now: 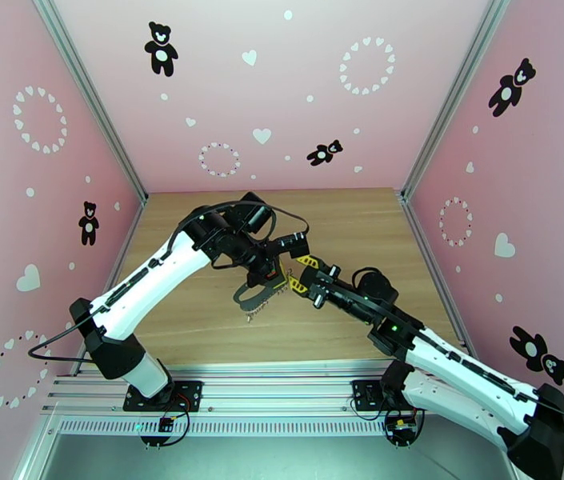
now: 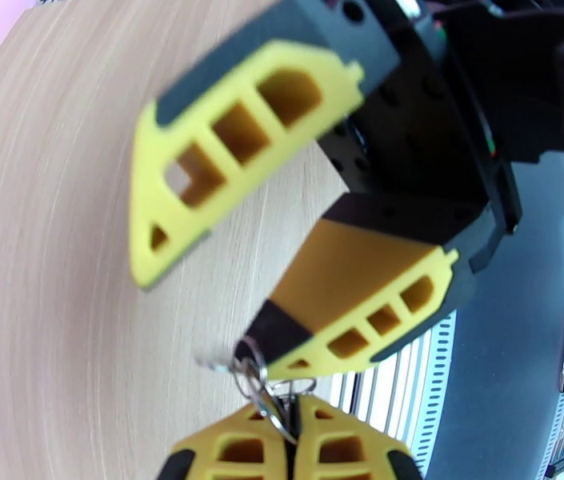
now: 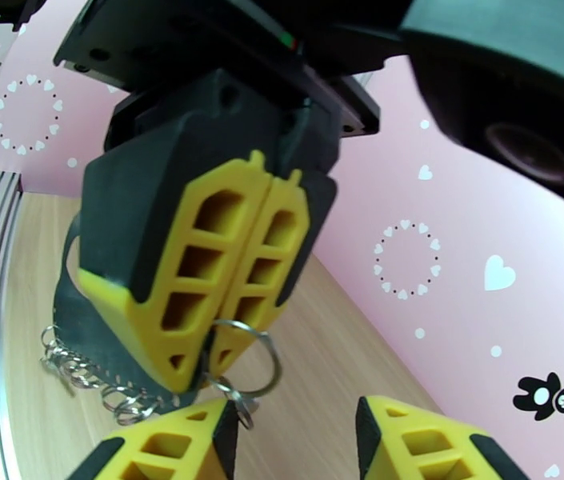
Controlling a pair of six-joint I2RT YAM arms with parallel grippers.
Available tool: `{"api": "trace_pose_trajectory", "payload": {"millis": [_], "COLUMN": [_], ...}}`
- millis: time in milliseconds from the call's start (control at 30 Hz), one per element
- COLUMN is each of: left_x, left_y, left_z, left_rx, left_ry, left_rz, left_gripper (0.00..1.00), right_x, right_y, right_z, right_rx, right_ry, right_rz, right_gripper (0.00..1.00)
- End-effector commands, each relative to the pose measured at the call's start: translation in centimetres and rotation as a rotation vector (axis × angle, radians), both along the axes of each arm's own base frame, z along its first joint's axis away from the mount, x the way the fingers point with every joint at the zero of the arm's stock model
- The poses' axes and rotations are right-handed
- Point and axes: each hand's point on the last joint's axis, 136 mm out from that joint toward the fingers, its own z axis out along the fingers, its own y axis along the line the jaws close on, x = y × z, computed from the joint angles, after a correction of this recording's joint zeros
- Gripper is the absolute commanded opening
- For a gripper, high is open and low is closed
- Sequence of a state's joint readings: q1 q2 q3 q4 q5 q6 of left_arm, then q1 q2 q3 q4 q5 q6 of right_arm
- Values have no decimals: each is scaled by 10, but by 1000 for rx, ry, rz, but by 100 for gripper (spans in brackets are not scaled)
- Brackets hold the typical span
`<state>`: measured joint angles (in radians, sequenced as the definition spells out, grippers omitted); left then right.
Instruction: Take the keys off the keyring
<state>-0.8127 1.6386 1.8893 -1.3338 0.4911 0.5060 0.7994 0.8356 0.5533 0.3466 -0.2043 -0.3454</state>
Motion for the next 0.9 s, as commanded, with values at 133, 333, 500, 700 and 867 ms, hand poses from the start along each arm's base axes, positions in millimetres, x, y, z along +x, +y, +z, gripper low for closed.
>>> {"api": "trace_pose_trajectory", "payload": {"millis": [133, 333, 500, 700, 867], "left_x": [-3, -5, -5, -5, -7], "left_y": [-4, -4, -3, -3, -2], "left_z": [8, 7, 6, 7, 8], "left_rx": [-19, -17, -13, -16, -17], "left_ry": [10, 14, 8, 11, 13], "left_rz": [-32, -37, -36, -38, -39], "left_gripper": [0, 0, 0, 0, 0], "right_x": [0, 2, 2, 2, 1], "right_y": [5, 9, 5, 2, 0], "right_z": [16, 23, 26, 30, 35], "right_rx": [34, 28, 33, 31, 21], "right_ry": [-18, -24, -31, -37, -57], "right_rz": [15, 19, 5, -9, -14], "right_gripper": [39, 30, 21, 9, 2]}}
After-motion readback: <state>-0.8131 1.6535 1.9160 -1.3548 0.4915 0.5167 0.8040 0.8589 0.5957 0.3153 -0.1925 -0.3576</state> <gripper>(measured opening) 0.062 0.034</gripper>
